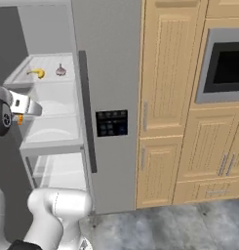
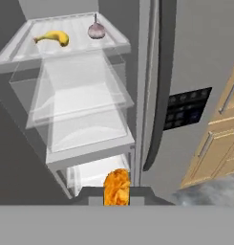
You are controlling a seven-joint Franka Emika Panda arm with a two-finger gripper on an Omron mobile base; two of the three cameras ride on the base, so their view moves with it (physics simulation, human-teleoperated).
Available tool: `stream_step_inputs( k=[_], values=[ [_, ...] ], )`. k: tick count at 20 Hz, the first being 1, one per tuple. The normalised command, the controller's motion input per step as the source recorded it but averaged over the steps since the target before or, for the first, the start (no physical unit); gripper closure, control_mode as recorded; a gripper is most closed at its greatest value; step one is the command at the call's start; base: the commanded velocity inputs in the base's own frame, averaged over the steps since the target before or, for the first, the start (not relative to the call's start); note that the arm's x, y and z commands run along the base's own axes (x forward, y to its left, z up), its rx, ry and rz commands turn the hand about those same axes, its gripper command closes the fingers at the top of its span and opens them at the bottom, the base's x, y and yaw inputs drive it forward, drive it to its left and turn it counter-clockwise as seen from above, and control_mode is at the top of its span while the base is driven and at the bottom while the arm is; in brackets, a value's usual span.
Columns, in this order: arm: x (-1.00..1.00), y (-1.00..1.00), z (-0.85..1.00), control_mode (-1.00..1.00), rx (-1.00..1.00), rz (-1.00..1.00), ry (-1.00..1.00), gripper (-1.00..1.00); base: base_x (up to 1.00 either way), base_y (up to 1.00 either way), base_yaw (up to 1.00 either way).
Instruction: Open the fridge, remove the banana, garlic, and shrimp, and place them on any counter.
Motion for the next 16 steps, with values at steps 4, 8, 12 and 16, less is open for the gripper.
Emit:
stream_step_inputs(
  k=[4, 8, 12, 16],
  values=[
    [0.00, 0.00, 0.00, 1.00, 0.00, 0.00, 0.00, 1.00, -0.88, -0.64, -0.34],
    [0.00, 0.00, 0.00, 1.00, 0.00, 0.00, 0.00, 1.00, -0.02, -0.26, -0.92],
    [0.00, 0.00, 0.00, 1.00, 0.00, 0.00, 0.00, 1.00, 0.00, -0.36, -0.94],
    [0.00, 0.00, 0.00, 1.00, 0.00, 0.00, 0.00, 1.00, 0.00, -0.47, -0.89]
  ],
)
